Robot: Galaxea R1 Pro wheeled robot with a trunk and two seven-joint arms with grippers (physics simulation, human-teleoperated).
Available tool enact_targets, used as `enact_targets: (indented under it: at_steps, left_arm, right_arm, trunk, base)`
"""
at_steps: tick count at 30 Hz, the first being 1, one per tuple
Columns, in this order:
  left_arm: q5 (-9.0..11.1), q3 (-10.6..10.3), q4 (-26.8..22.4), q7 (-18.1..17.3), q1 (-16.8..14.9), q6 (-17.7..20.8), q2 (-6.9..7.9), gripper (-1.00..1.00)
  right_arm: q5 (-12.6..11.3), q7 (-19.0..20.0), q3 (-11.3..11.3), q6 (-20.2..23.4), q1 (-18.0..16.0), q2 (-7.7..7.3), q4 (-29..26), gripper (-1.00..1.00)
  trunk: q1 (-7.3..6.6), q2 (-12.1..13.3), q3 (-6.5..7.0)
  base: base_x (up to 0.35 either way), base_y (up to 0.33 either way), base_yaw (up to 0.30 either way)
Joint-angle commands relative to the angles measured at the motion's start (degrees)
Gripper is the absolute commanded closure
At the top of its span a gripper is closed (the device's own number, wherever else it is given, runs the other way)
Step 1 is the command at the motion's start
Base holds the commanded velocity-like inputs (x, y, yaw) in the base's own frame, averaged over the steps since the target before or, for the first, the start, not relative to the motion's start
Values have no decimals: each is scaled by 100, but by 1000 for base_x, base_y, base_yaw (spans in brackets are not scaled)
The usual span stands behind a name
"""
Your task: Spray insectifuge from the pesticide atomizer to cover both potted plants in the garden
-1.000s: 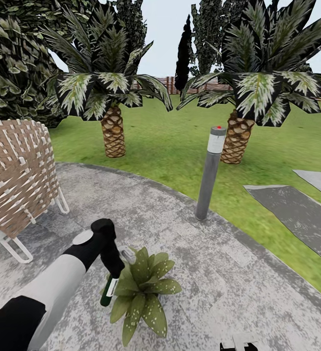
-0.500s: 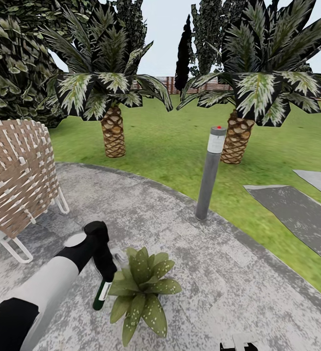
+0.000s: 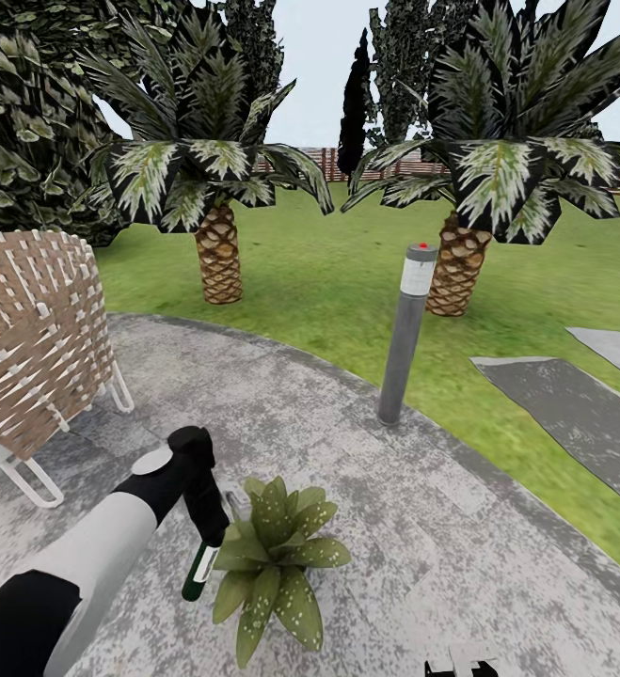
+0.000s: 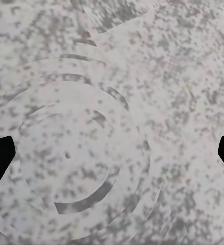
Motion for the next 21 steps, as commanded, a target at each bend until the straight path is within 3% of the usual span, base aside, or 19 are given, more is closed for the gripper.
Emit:
enact_targets:
  at_steps: [1,9,13,17,21]
  left_arm:
    - [-32,-23,-8,-51,-6,31,-4,100]
    - [-22,-31,163,-51,12,18,-26,100]
    - [-26,-49,206,-51,22,18,-40,100]
    - [-6,-531,209,-51,27,50,-27,100]
    - [14,-510,205,-51,20,56,-4,100]
  right_arm:
    - [-54,-13,50,-16,-2,0,1,-100]
    - [-54,-26,50,-16,-2,0,1,-100]
    - [-54,-25,50,-16,-2,0,1,-100]
    - [-54,-16,50,-16,-2,0,1,-100]
    - [-54,-23,50,-16,-2,0,1,-100]
  trunk:
    - [-1,-2,-5]
    - [-1,-2,-5]
    - [-1,-2,-5]
    - [-1,-2,-5]
    - [-1,-2,-5]
  base:
    - [0,0,0]
    - [-9,0,0]
    - [-241,28,0]
    - [-179,151,0]
    - [-17,20,0]
